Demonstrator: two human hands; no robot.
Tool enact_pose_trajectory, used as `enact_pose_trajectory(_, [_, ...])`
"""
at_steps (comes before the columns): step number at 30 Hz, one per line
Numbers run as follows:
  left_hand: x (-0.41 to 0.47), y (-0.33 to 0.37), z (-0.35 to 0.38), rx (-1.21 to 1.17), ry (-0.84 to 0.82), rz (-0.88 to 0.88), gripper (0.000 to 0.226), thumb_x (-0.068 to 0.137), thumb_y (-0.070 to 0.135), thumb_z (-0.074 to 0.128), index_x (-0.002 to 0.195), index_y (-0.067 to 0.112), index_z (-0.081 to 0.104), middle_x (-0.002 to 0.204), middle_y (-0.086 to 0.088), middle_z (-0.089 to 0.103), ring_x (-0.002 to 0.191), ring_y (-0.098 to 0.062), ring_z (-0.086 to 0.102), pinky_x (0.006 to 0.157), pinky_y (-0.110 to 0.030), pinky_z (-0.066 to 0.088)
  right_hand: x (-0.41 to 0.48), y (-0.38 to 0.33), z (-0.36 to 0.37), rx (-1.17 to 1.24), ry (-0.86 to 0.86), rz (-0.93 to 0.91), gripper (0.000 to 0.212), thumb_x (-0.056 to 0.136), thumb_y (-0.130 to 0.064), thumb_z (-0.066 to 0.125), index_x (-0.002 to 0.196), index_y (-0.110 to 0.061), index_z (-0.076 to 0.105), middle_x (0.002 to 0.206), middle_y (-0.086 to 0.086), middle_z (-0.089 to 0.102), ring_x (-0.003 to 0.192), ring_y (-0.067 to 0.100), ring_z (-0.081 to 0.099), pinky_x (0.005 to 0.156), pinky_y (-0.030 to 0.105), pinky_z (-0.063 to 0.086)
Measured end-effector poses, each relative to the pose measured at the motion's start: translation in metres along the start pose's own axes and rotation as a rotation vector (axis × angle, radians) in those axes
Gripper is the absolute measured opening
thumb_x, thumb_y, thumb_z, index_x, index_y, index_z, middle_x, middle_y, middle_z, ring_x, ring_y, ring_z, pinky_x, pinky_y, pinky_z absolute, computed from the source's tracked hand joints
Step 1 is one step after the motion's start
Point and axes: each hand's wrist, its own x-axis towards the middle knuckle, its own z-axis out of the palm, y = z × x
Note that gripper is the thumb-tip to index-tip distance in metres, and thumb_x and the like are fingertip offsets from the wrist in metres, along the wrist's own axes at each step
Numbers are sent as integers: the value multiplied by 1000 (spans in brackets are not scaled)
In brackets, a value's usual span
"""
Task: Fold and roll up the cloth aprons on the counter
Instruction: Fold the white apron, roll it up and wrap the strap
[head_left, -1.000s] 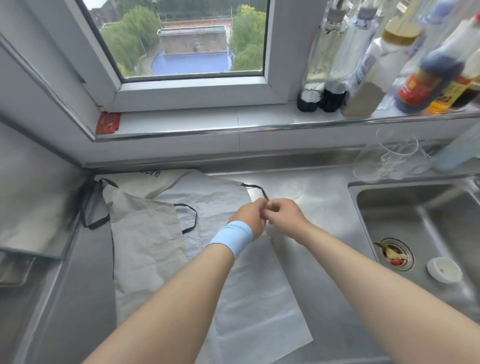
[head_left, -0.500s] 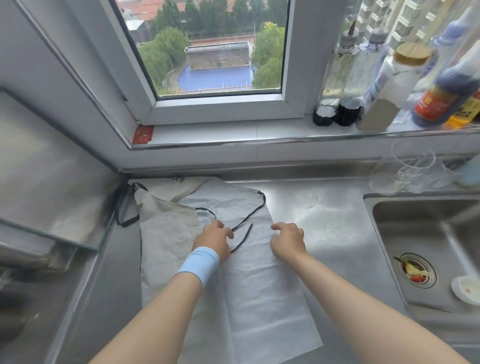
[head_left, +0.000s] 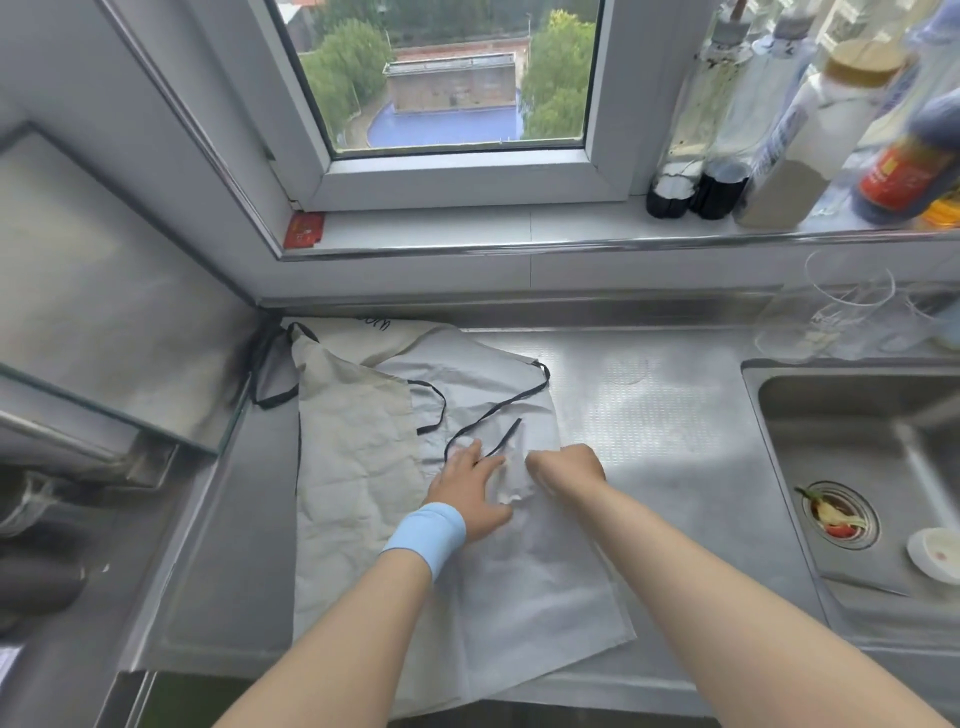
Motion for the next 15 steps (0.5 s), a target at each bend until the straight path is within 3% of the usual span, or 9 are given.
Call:
enact_pose_trajectory(3, [-7, -2, -15, -274, 209, -5, 48, 81, 28, 63, 128, 32, 53, 145, 1, 35, 136, -22, 31, 112, -32, 29, -10, -5, -9, -24, -81, -33, 17, 69, -21, 70, 78, -9, 62, 74, 5, 64, 60, 21, 62, 49, 21, 42])
enact_pose_trajectory(5, [-12, 2, -28, -490, 269, -46, 33, 82, 34, 64, 114, 29, 59, 129, -1, 47, 117, -20, 49, 103, -34, 40, -18, -17, -14, -38, -183, -92, 18, 70, -23, 72, 83, -11, 67, 82, 7, 70, 66, 23, 66, 57, 25, 50])
enact_pose_trajectory(9, [-38, 2, -67, -994, 108, -135, 39, 81, 55, 61, 105, 24, 56, 119, -3, 53, 90, -19, 57, 71, -42, 58, -50, -54, -2, -182, -394, -231, 29, 76, -34, 72, 100, -17, 68, 108, 4, 70, 100, 25, 67, 83, 43, 54])
enact_pose_trajectory(12, [-68, -20, -93, -1150, -21, -206, 57, 77, 69, 56, 115, 27, 57, 119, 0, 57, 103, -28, 61, 67, -46, 60, -79, -79, 28, -202, -661, -229, 38, 79, -39, 66, 114, -24, 65, 128, -2, 61, 122, 21, 54, 99, 58, 41])
enact_pose_trajectory(15, [-96, -60, -109, -1172, -42, -278, 57, 77, 66, 62, 118, 27, 57, 120, 2, 59, 102, -33, 64, 65, -45, 59, -96, -89, 61, -128, -873, -189, 52, 85, -35, 54, 136, -26, 53, 144, -6, 49, 134, 22, 44, 96, 62, 41])
